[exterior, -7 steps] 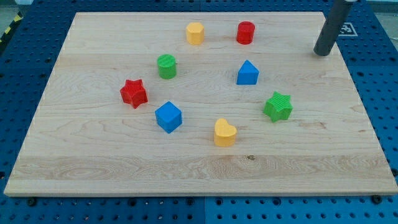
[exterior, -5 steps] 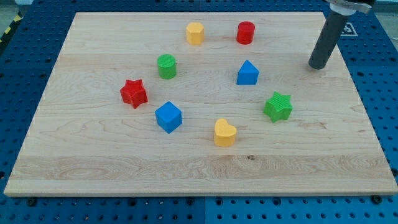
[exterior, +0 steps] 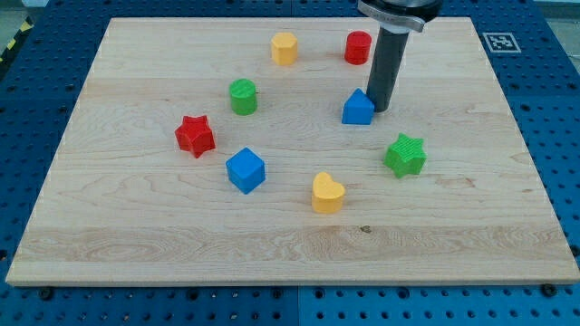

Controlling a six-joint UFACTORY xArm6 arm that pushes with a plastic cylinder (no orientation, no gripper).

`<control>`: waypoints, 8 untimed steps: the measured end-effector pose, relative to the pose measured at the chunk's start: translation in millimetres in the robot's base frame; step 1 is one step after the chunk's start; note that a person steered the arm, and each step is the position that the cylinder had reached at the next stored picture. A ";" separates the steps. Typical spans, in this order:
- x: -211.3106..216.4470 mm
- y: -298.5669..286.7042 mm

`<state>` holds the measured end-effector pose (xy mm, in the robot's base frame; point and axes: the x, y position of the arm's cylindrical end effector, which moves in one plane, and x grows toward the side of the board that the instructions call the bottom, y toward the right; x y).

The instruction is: Move the blue triangle towards the yellow heart

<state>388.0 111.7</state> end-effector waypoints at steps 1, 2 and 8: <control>0.1 -27.6; 0.0 -44.4; 19.4 -87.5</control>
<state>407.3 24.2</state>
